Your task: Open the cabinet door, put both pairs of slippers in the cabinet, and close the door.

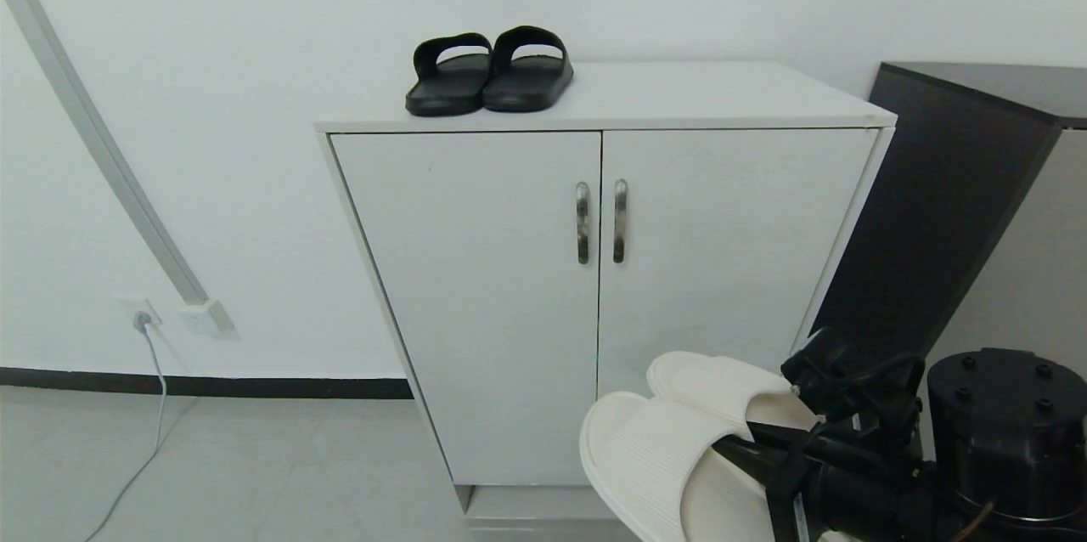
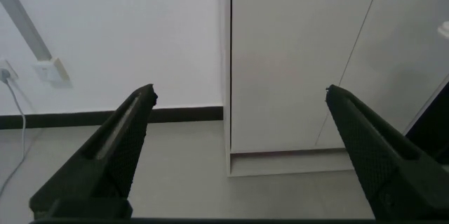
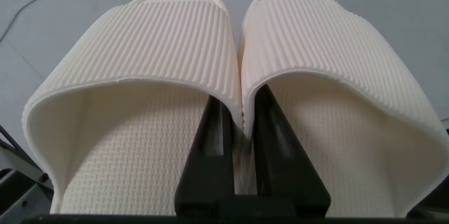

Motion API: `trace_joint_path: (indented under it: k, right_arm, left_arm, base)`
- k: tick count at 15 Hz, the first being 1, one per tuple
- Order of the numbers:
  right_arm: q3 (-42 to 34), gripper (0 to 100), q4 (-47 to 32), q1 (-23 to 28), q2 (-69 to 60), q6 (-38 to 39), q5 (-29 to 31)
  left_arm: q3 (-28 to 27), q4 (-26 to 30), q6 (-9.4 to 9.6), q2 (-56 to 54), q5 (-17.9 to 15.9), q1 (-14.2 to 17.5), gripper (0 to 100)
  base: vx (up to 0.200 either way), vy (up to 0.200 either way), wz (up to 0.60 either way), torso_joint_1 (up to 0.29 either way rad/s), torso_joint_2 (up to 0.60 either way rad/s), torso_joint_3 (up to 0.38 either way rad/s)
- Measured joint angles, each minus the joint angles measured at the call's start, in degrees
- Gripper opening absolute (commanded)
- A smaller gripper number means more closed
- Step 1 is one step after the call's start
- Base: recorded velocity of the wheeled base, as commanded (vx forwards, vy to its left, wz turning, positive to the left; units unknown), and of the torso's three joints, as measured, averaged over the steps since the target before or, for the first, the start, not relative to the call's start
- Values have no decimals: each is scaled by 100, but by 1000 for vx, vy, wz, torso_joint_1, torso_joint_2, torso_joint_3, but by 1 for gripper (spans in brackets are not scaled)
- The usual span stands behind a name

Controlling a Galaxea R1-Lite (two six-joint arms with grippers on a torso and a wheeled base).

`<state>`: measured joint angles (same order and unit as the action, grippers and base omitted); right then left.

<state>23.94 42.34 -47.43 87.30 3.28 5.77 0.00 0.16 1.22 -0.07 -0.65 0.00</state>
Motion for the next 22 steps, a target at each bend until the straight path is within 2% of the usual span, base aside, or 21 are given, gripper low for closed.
trace_joint_path:
  k: [2, 5, 8, 12, 15, 18, 22]
  right_arm:
    - [-27, 0, 16, 0, -1, -2, 0]
    - [-49, 0, 126, 0, 7, -9, -5]
    - [-79, 0, 134, 0, 11, -90, -7]
    - [-99, 0, 180, 0, 11, -101, -5]
    - [-121, 0, 202, 0, 7, -110, -9]
    - [-123, 0, 260, 0, 7, -123, 9]
    - [-126, 0, 318, 0, -15, -180, 13]
  left_arm:
    - [-41, -82, 28, 2, 11, 0, 100]
    - [-453, -174, -188, 250, -44, -13, 100]
    - [-942, -399, -327, 1197, -424, -123, 100]
    - [-1220, -1652, -351, 2965, -1145, -324, 100]
    - [-1515, -2682, -356, 4259, -1441, -492, 100]
    - [-2226, -3109, -357, 5263, -1479, -986, 100]
    - [-3073, -3135, -373, 6171, -1295, -1968, 100]
  base:
    - [0, 0, 0, -66, 439, 366]
    - [0, 0, 0, -30, 432, 401]
    - [0, 0, 0, -4, 155, 144]
    - [0, 0, 0, 0, 0, 0]
    - [0, 0, 0, 0, 0, 0]
    - [0, 0, 0, 0, 0, 0]
    - [0, 0, 0, 0, 0, 0]
